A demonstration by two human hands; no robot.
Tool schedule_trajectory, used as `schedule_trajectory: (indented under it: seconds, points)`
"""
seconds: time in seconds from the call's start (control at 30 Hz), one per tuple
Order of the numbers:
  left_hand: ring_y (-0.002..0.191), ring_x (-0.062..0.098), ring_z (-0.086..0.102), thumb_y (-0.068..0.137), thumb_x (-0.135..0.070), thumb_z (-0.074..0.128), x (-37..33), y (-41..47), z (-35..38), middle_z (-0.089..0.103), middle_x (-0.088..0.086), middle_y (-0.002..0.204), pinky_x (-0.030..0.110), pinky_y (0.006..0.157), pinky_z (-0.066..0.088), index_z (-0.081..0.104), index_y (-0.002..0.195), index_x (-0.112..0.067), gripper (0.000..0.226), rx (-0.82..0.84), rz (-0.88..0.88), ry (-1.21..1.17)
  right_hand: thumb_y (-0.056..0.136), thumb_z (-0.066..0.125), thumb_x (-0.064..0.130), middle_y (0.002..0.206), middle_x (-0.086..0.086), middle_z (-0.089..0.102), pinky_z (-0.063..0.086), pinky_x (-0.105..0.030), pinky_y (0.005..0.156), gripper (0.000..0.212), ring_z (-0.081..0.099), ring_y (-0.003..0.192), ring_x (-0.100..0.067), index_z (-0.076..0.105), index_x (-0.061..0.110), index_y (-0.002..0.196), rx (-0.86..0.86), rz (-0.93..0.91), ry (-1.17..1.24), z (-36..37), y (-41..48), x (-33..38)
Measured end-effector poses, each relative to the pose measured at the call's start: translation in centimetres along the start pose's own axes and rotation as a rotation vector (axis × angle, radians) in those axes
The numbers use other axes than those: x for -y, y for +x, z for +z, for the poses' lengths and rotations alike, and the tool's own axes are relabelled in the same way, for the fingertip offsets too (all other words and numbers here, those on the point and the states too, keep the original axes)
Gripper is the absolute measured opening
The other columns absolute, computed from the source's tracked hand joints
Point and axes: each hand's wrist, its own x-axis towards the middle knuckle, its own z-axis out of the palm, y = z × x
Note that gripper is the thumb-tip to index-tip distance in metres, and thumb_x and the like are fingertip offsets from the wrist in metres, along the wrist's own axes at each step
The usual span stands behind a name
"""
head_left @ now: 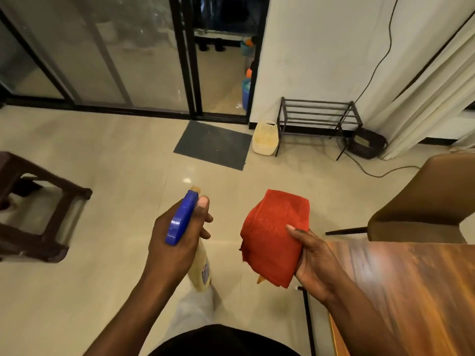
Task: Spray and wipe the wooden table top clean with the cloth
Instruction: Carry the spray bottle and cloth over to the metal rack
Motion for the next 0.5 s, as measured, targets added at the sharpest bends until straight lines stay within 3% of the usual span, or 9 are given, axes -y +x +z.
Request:
schedule_trajectory:
  seconds: [0.13, 0.27, 0.37, 0.5]
  points:
    - [0.080, 0.004, 0.076, 0.091, -0.067, 0.054, -1.5, 8.3, 1.6, 0.078, -0.014, 0.088, 0.026, 0.072, 0.055, 0.076, 0.103, -0.020, 0.054, 0.087, 0.021, 0.005, 0.096, 0.077, 0.025, 0.140, -0.015, 0.073, 0.063, -0.061, 0.093, 0.055, 0.073, 0.125, -0.036, 0.061, 0.016, 0.147, -0.066, -0.016, 0.043, 1.9, 4.5, 3.4]
    - [0.083, 0.000, 0.076, 0.089, -0.065, 0.055, -4.7, 17.6, 2.4, 0.078, -0.009, 0.085, 0.025, 0.075, 0.055, 0.075, 0.105, -0.019, 0.052, 0.186, 0.069, 0.011, 0.098, 0.075, 0.027, 0.142, -0.016, 0.072, 0.063, -0.061, 0.092, 0.057, 0.073, 0.126, -0.038, 0.057, 0.016, 0.150, -0.124, -0.065, 0.083, 4.5, 9.3, 7.0]
    - [0.083, -0.004, 0.075, 0.088, -0.066, 0.055, -6.7, 23.2, 4.7, 0.077, -0.019, 0.089, 0.017, 0.070, 0.051, 0.075, 0.103, -0.019, 0.053, 0.274, 0.075, 0.035, 0.091, 0.081, 0.031, 0.139, -0.014, 0.074, 0.063, -0.062, 0.090, 0.065, 0.073, 0.124, -0.039, 0.056, 0.020, 0.149, -0.167, -0.093, 0.076, 5.1, 12.4, 10.3]
    - [0.080, 0.002, 0.076, 0.086, -0.065, 0.055, -9.0, 29.9, 8.9, 0.078, -0.007, 0.090, 0.021, 0.071, 0.052, 0.076, 0.111, -0.014, 0.060, 0.332, 0.080, 0.050, 0.085, 0.082, 0.030, 0.136, -0.013, 0.076, 0.064, -0.060, 0.087, 0.068, 0.074, 0.122, -0.039, 0.057, 0.023, 0.147, -0.223, -0.146, 0.116, 4.5, 16.0, 14.6]
